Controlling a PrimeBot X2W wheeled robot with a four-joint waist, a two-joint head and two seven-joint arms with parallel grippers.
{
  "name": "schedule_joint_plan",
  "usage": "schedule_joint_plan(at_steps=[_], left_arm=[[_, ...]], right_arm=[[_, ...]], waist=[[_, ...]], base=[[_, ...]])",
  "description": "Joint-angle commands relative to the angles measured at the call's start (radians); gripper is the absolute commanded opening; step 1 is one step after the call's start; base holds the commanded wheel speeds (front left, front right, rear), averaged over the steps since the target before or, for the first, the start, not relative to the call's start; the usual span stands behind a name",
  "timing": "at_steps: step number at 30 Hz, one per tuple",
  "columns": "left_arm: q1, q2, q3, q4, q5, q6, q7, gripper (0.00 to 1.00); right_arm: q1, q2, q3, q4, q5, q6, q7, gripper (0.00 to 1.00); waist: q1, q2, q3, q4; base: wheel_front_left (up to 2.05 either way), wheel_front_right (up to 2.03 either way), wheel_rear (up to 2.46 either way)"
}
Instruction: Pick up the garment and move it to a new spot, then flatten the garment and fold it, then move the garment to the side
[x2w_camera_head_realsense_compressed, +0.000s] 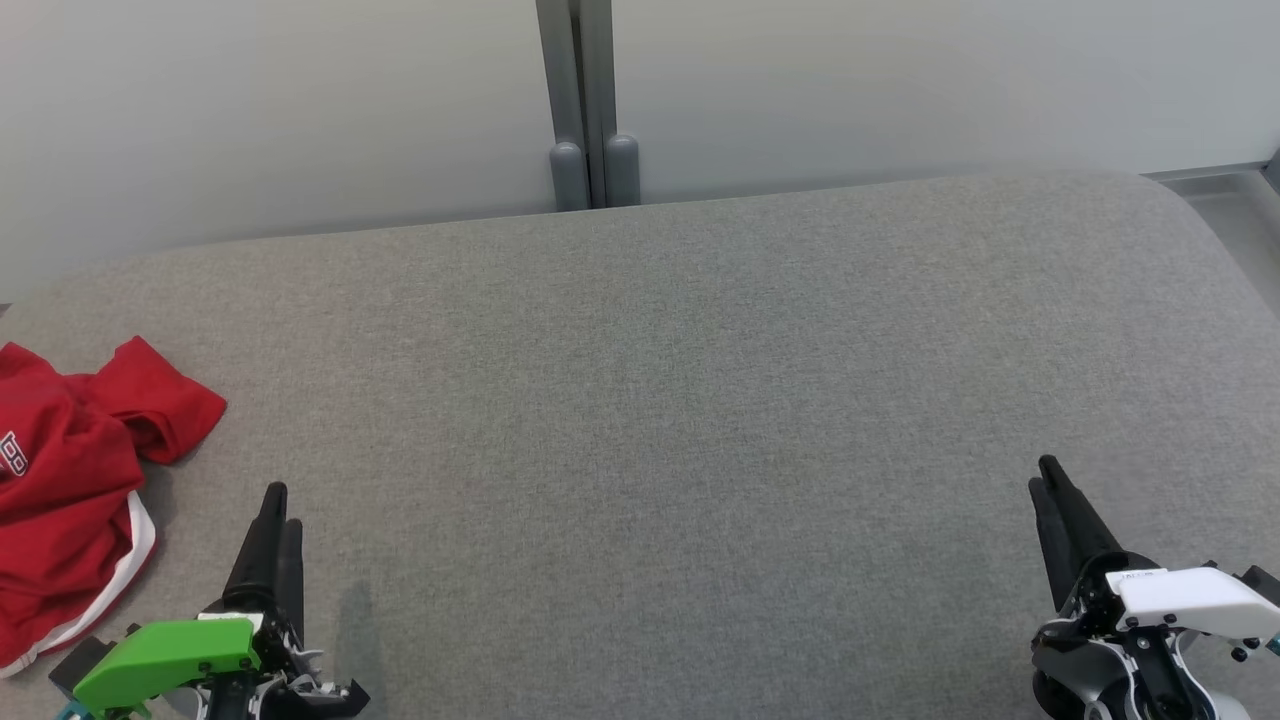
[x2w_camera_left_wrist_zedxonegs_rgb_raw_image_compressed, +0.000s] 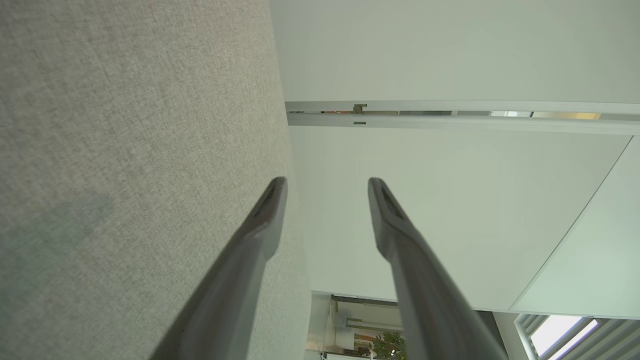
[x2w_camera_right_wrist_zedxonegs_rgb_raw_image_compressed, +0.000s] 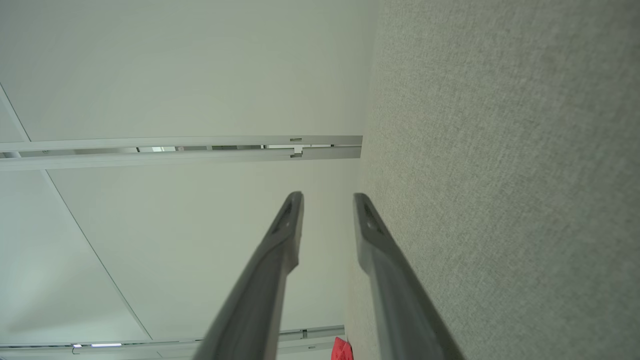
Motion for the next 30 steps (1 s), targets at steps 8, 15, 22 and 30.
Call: schedule_joint_plan(at_steps=[8, 15, 22, 30], left_arm=[[-0.029, 0.009, -0.012, -0.002, 0.143, 0.0, -0.047, 1.0], [-0.039, 0.007, -0.029, -0.01, 0.322, 0.002, -0.08, 1.0], [-0.042, 0.008, -0.049, -0.005, 0.469, 0.018, -0.109, 1.0], [-0.041, 0.011, -0.08, 0.005, 0.616, 0.033, -0.141, 1.0]], right_arm=[[-0.024, -0.042, 0.02, -0.023, -0.111, 0.0, -0.048, 1.0], [-0.037, -0.047, 0.02, -0.032, -0.267, 0.0, -0.081, 1.0], [-0.043, -0.043, 0.02, -0.043, -0.401, 0.0, -0.11, 1.0], [-0.039, -0.037, 0.022, -0.049, -0.553, 0.0, -0.143, 1.0]], waist=[[0.0, -0.0001, 0.003, 0.003], [0.0, -0.0001, 0.007, 0.006], [0.0, -0.0001, 0.008, 0.008], [0.0, -0.0001, 0.008, 0.011]], base=[[0.0, 0.0, 0.0], [0.0, 0.0, 0.0], [0.0, 0.0, 0.0], [0.0, 0.0, 0.0]])
